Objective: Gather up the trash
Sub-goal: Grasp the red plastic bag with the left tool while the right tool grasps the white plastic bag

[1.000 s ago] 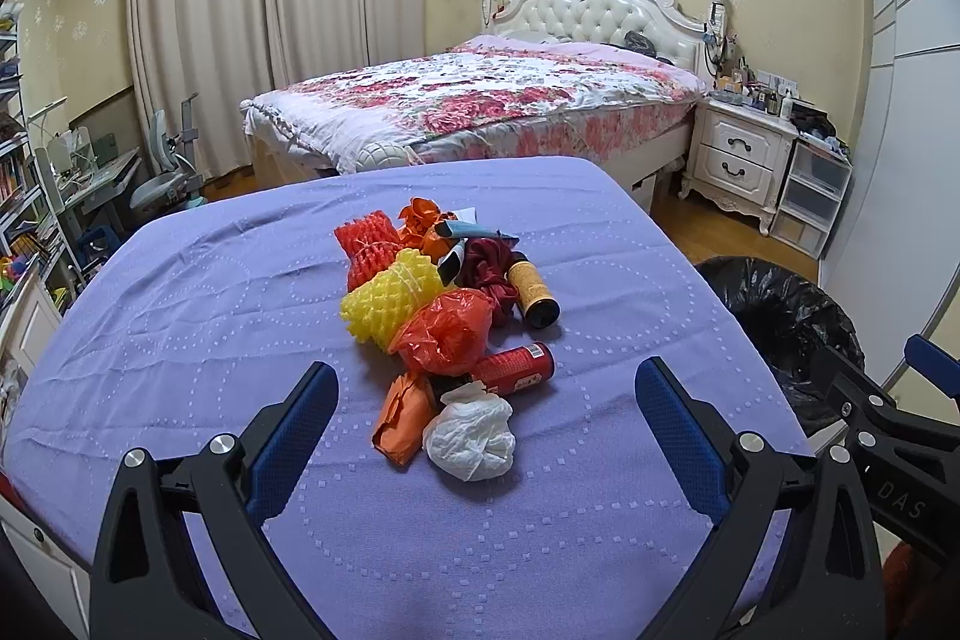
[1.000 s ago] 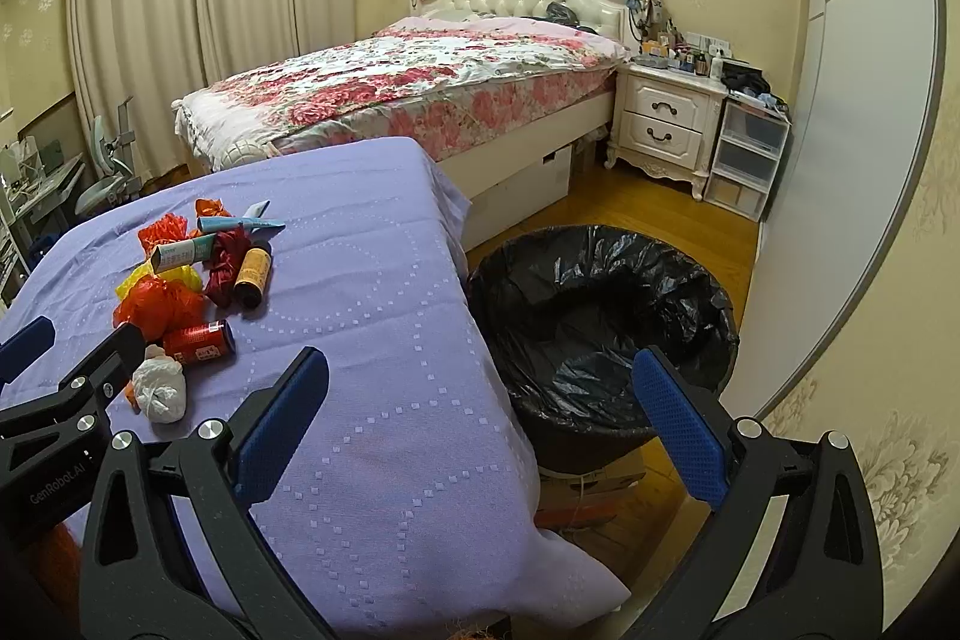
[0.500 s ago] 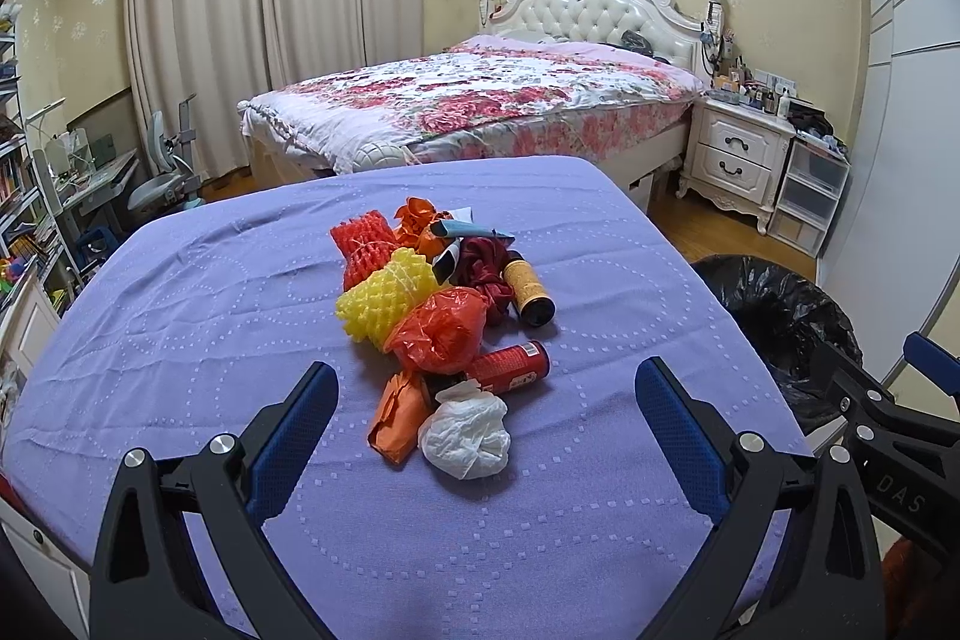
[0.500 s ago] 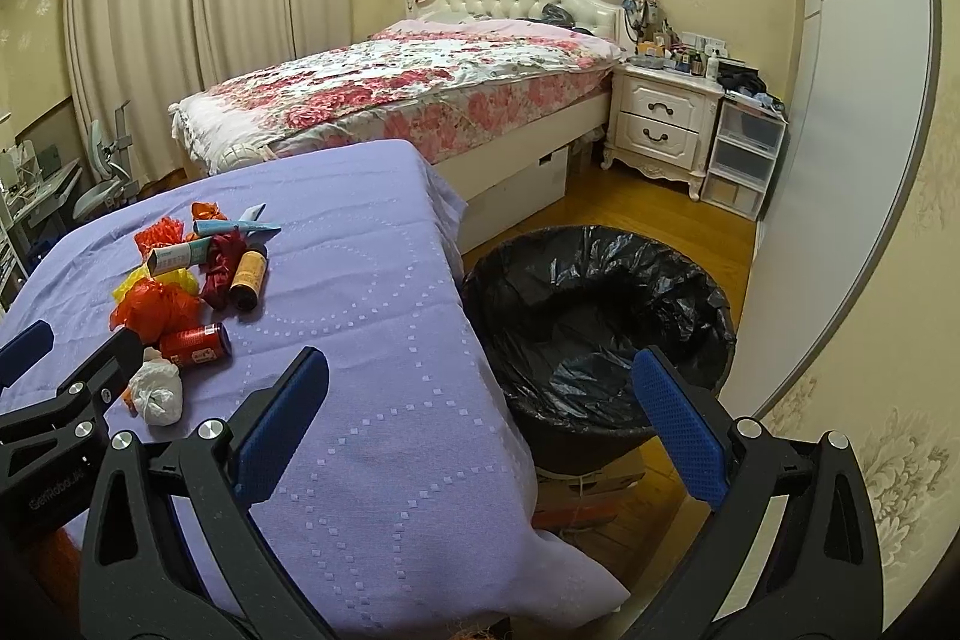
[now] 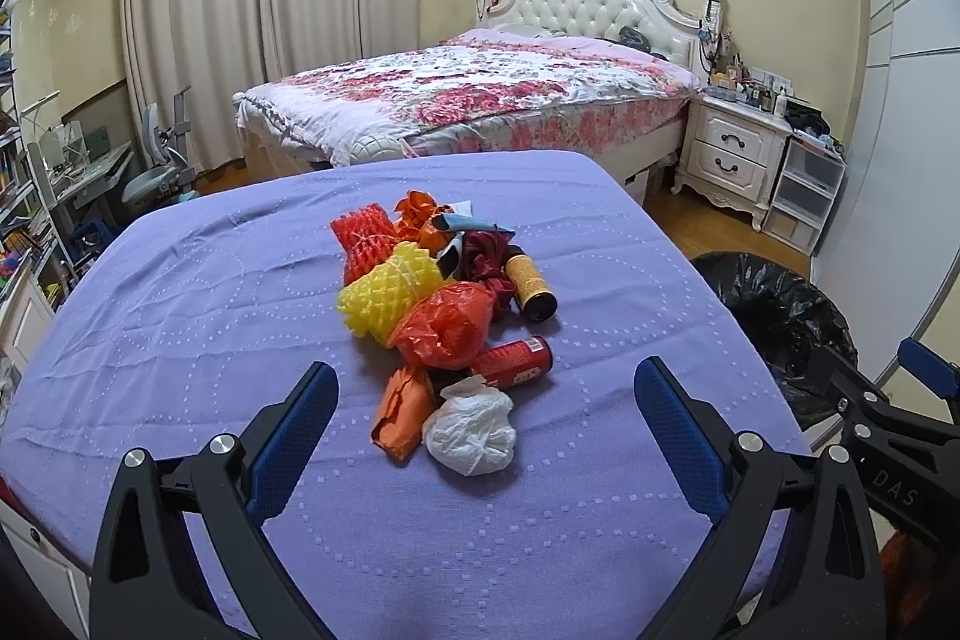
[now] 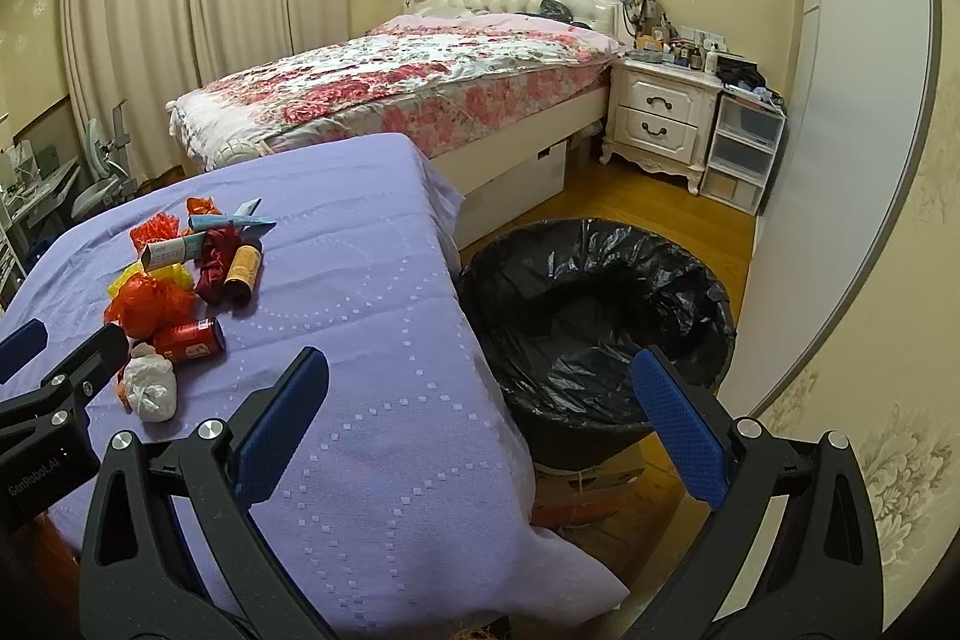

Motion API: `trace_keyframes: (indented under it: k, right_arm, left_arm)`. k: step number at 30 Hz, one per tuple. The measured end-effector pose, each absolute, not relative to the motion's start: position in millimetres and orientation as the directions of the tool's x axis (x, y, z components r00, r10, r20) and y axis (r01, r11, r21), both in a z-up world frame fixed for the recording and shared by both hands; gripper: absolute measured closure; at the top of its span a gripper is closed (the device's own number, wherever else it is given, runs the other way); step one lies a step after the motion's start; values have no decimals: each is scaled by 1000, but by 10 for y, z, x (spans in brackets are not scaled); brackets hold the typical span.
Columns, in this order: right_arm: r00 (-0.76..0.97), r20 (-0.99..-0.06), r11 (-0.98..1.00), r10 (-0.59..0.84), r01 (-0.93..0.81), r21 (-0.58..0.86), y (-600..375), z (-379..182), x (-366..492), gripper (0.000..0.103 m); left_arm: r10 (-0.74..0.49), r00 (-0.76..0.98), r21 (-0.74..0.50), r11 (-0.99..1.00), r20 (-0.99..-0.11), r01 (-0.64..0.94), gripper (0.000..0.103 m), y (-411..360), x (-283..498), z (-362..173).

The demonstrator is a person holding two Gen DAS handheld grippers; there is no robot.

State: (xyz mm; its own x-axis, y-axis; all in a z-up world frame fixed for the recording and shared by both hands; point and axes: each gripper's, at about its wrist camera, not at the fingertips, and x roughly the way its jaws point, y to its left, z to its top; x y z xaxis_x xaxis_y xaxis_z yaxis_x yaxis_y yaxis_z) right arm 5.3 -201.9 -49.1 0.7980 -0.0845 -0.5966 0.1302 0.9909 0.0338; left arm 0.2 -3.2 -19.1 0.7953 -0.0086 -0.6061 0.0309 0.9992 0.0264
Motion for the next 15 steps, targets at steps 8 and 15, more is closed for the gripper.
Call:
trace_keyframes:
  k: [8,15]
  right_arm:
    - [780,-623,992,-66,117,42,-1969,-566,152,4]
    - [759,-651,996,-34,82,43,-1832,-681,287,10]
  left_arm:
    - [38,773,43,999,-634,-13,10,257,56,-289]
    - [47,737,28,999,-675,-38,22,443,214,-397]
